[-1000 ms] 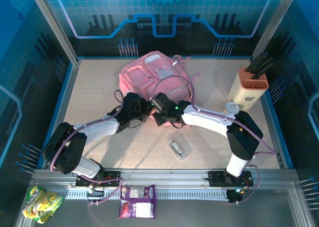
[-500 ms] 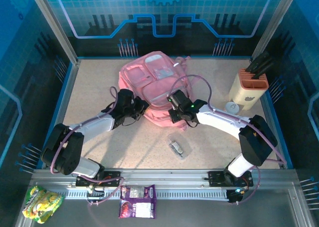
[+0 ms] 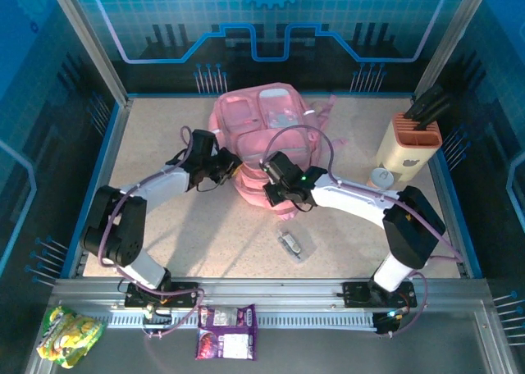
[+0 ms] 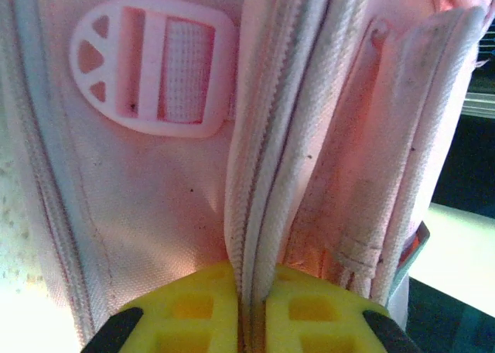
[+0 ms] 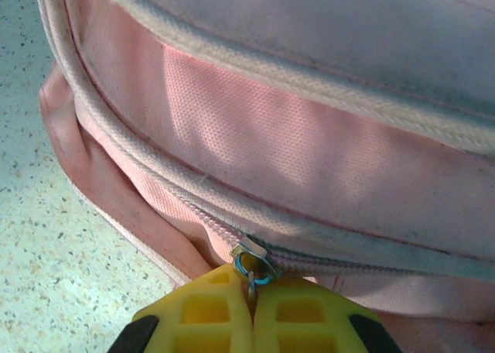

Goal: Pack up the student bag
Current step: Zip the student bag at the center of the table.

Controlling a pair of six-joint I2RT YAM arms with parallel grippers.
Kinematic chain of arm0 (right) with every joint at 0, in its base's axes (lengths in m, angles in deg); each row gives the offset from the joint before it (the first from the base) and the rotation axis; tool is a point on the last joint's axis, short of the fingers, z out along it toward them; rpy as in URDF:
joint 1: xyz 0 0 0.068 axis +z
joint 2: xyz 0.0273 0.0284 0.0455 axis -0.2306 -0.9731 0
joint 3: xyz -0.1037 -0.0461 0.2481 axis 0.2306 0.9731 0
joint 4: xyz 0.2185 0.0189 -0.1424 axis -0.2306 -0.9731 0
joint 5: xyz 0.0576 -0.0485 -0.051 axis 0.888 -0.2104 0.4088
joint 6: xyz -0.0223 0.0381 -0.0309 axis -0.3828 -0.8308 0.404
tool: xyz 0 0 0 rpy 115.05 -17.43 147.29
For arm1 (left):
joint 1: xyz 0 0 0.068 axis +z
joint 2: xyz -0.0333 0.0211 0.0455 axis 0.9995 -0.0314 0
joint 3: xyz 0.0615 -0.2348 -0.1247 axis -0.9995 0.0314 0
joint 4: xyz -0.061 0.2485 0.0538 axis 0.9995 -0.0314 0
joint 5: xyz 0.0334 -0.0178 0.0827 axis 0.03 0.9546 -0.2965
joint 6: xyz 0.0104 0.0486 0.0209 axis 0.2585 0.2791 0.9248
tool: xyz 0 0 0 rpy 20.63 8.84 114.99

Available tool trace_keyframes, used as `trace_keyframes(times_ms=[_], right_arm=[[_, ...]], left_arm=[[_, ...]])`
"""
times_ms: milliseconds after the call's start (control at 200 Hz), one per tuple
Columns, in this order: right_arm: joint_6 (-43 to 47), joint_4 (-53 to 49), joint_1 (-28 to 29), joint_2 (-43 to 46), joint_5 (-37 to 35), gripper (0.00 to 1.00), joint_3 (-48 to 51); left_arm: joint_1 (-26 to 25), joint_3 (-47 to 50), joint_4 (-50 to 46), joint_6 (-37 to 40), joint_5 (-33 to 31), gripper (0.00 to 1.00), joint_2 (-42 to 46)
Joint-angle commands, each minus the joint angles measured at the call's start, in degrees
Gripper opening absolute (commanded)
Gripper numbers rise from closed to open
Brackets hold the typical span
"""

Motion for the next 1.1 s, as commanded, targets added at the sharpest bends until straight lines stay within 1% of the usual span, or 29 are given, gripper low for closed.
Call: trace_keyframes(times_ms=[0,50,145,195,225,295,355,435,520,650,715,800,850,885,941,986,1031,1096], right_arm=[[-1.72,-1.58,1.96,-0.93,2.18,0.00,-3.63],[-1.83,-1.91,1.65,-0.77,1.25,0.00,-3.96],[-1.81,-1.32,1.51,-0.15,1.75,0.00,-3.70],[-1.90,-1.25,1.57,-0.18,2.09,0.00,-3.69],[-2.04,-1.34,1.51,-0.22,2.14,0.00,-3.70],[-2.25,-1.17,1.58,-0.31,2.10,0.00,-3.46],[-2.37,-0.41,1.54,-0.32,2.57,0.00,-3.10],[-2.56,-0.33,1.53,-0.49,2.95,0.00,-3.21],[-2.51,-0.55,1.57,-0.50,3.08,0.00,-3.28],[-2.62,-0.33,1.53,-0.32,3.08,0.00,-2.91],[-2.62,-0.21,1.62,-0.40,3.50,0.00,-2.76],[-2.53,0.14,1.80,-0.49,3.43,0.00,-2.40],[-2.53,0.24,1.84,-0.40,3.25,0.00,-2.29],[-2.41,0.16,1.86,-0.40,3.20,0.00,-2.29],[-2.06,-0.26,1.94,-0.33,2.61,0.00,-2.43],[-1.68,-0.63,1.87,-0.31,1.72,0.00,-2.34],[-1.35,-1.34,1.85,-0.15,0.43,0.00,-2.31],[-1.16,-2.11,1.63,0.35,-0.66,0.00,-2.14]], left_arm=[[0.98,-1.98,3.60,3.02,0.17,0.27,1.72],[0.94,-0.36,3.49,3.14,-0.88,0.41,3.82],[0.91,2.80,1.58,2.05,-2.47,0.57,8.38],[0.45,5.55,0.36,-1.85,-4.88,0.67,10.96],[0.01,7.87,1.08,-5.35,-6.03,0.68,12.58],[-1.00,14.01,8.43,-11.79,-6.27,0.68,15.58],[-2.15,16.89,10.15,-16.19,-7.83,0.69,17.37],[-5.42,17.37,10.61,-19.35,-10.14,0.70,17.93],[-8.98,15.94,11.03,-22.38,-11.53,0.69,16.07],[-11.95,14.16,15.13,-26.21,-13.34,0.66,11.72],[-13.04,12.98,16.34,-26.56,-14.22,0.59,9.92],[-14.08,11.43,15.29,-26.59,-14.95,0.52,8.17],[-14.22,11.31,15.57,-26.78,-15.14,0.45,7.56],[-14.23,11.50,15.65,-27.19,-15.39,0.39,7.37],[-14.18,11.80,15.79,-26.81,-16.51,0.26,7.69],[-14.18,11.63,14.04,-26.01,-17.42,0.19,8.17],[-13.92,11.15,12.07,-25.04,-18.05,0.09,8.86],[-13.57,10.84,9.51,-23.79,-19.11,0.00,10.01]])
